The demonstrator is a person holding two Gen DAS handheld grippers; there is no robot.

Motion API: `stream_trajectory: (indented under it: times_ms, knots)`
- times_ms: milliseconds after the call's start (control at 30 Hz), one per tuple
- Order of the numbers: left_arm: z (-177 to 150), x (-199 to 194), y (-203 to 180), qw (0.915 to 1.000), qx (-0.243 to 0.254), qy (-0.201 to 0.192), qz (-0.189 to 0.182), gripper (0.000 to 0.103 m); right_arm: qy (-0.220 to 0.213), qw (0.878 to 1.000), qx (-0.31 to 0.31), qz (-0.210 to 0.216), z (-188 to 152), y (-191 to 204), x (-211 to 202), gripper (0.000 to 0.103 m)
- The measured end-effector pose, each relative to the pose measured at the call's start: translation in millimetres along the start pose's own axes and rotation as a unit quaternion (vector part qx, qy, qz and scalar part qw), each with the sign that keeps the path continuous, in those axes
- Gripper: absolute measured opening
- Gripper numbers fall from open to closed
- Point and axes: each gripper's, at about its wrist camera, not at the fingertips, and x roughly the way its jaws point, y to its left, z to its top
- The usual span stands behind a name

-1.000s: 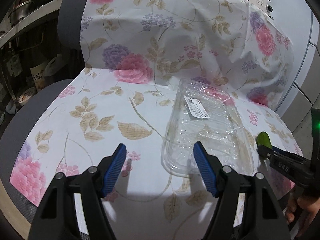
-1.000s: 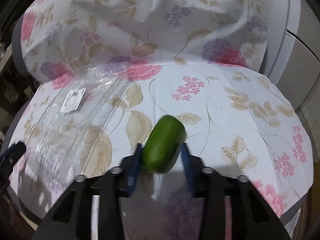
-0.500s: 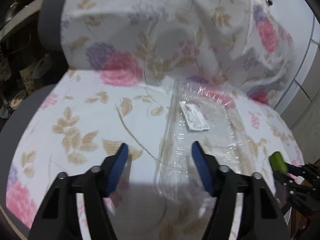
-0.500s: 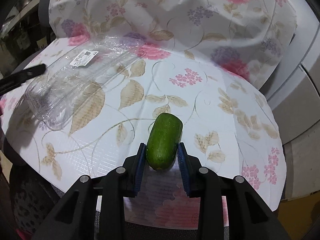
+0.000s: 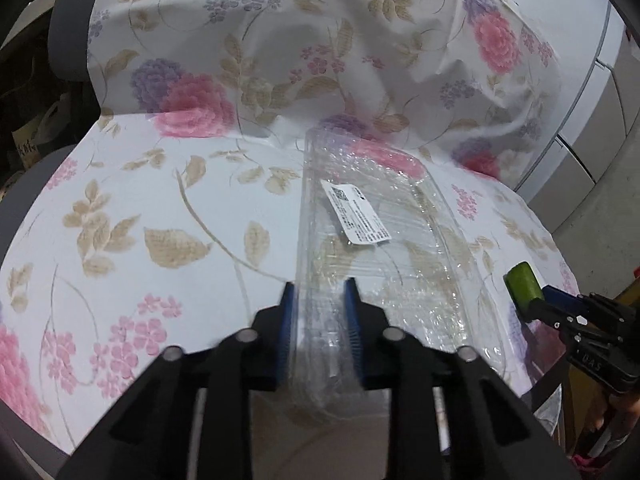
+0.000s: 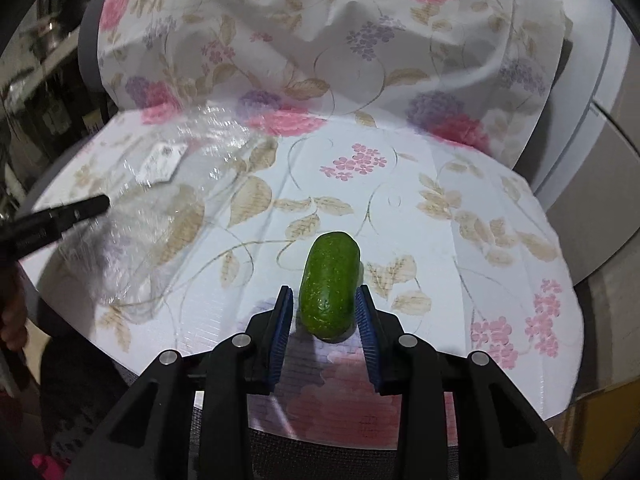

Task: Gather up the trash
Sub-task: 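Grasp the cucumber with the right gripper while the left grasps the clear tray, then lift the cucumber and clear tray and carry both over the trash bin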

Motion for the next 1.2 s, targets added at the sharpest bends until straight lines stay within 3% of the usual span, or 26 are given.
stream_trajectory:
  times_ms: [133,367,500,533,767,833,867,967,1200]
  knots:
    - [9.7,6.4,1.6,1.0,-0.001,0.001,-0.004,0.037,-0.011,1.0,0.02,0.009,0.2,-5.1,-1.4,0.044]
    - [27.3,23.9,1.2,0.9999,0.012,0.006,0.003,0.036,-0.028,0.998,0.049,0.017,5.8,-2.3,5.6,0.046]
    - [26.8,24.8,-4.9,0.9996,0.026,0.006,0.008,0.009,-0.025,0.999,0.047,0.006,11.2,6.0,16.0,0.046]
    - [24.1,23.7,-6.7,0.9996,0.027,0.007,0.005,0.008,-0.018,0.999,0.043,0.004,12.4,9.9,20.2,0.046]
    - [5.6,9.7,-15.5,0.9995,0.03,-0.001,0.001,0.006,-0.007,0.998,0.061,-0.013,11.4,6.4,24.7,0.045]
    - [0.8,4.7,-17.0,0.9997,0.026,-0.003,-0.001,0.006,-0.009,0.998,0.067,-0.015,10.1,3.2,22.2,0.037]
    - [-2.3,1.4,-17.6,0.9997,0.022,-0.004,-0.005,0.006,-0.012,0.997,0.071,-0.01,9.6,1.4,19.9,0.032]
    - [-8.1,-7.9,-18.9,0.9997,0.008,-0.01,-0.019,0.006,-0.031,0.997,0.069,-0.028,9.0,1.5,8.6,0.032]
    - [-6.4,-44.6,-39.1,0.9978,0.011,-0.049,-0.043,0.005,-0.072,0.994,0.076,-0.01,8.0,-6.4,-27.2,0.031]
